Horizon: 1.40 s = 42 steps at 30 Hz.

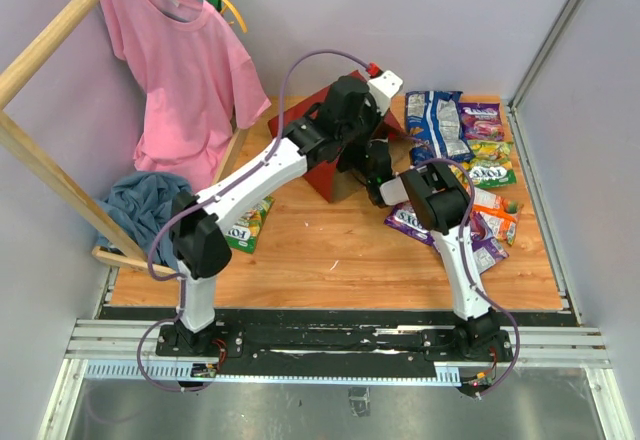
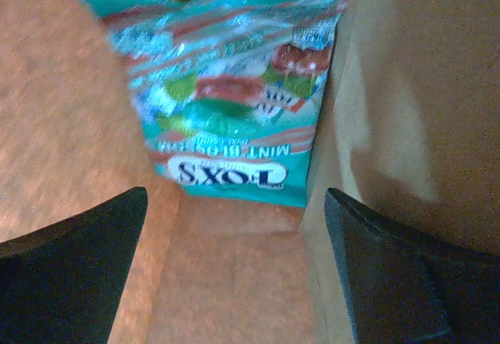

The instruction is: Take the snacks out of the paper bag

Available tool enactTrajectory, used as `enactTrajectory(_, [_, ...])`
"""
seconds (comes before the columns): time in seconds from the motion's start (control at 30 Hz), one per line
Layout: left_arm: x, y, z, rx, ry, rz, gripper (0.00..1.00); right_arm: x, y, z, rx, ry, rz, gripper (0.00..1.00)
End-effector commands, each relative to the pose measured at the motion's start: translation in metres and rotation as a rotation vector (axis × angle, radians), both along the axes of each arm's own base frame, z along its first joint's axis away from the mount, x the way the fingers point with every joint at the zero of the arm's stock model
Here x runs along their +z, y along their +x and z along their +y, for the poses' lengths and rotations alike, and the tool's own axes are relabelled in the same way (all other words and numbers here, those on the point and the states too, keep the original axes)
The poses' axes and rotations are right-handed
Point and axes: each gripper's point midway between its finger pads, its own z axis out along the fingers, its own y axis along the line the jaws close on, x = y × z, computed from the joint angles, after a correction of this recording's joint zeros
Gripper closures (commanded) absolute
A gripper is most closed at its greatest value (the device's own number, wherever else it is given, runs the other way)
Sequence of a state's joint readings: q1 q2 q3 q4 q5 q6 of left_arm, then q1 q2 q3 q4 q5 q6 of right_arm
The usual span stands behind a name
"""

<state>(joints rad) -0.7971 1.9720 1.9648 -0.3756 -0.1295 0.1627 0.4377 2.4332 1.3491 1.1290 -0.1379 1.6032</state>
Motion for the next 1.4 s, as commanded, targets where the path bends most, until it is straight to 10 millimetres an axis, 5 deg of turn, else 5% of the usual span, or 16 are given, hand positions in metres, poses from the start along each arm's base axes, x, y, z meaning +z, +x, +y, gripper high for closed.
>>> enactTrajectory(0.0, [0.037,-0.035,-0.003,-0.089,-0.128,0.050,1.00,-0.008,-0.003,0.020,0.025,-0.034,0.071,0.04])
enactTrajectory(0.43, [0.022,-0.073,-0.002,-0.211,-0.116,0.169,0.99,0.016,-0.006,0.060,0.049,-0.109,0.080,0.01])
enactTrajectory(0.6, [0.009,-0.088,-0.002,-0.275,-0.101,0.210,0.99,0.025,0.007,0.079,0.036,0.030,-0.017,0.00])
enactTrajectory(0.77, [0.005,-0.093,0.003,-0.291,-0.081,0.225,1.00,0.043,0.016,0.111,0.126,0.102,-0.113,0.18])
enactTrajectory(1.0, [0.008,-0.084,0.023,-0.219,-0.069,0.198,0.99,0.063,0.018,0.103,0.123,0.051,-0.183,0.53])
enactTrajectory(1.07, [0.011,-0.078,0.033,-0.182,-0.066,0.178,0.99,0.065,0.018,0.096,0.117,0.060,-0.198,0.69])
enactTrajectory(1.1, [0.013,-0.073,0.038,-0.159,-0.069,0.164,0.99,0.065,0.016,0.091,0.112,0.066,-0.205,0.90])
enactTrajectory(1.13, [0.015,-0.068,0.046,-0.130,-0.070,0.151,0.99,0.068,0.016,0.086,0.106,0.073,-0.213,0.97])
enactTrajectory(1.37, [0.025,-0.031,0.104,0.116,-0.061,0.058,0.99,0.066,-0.006,0.049,0.060,0.071,-0.191,0.99])
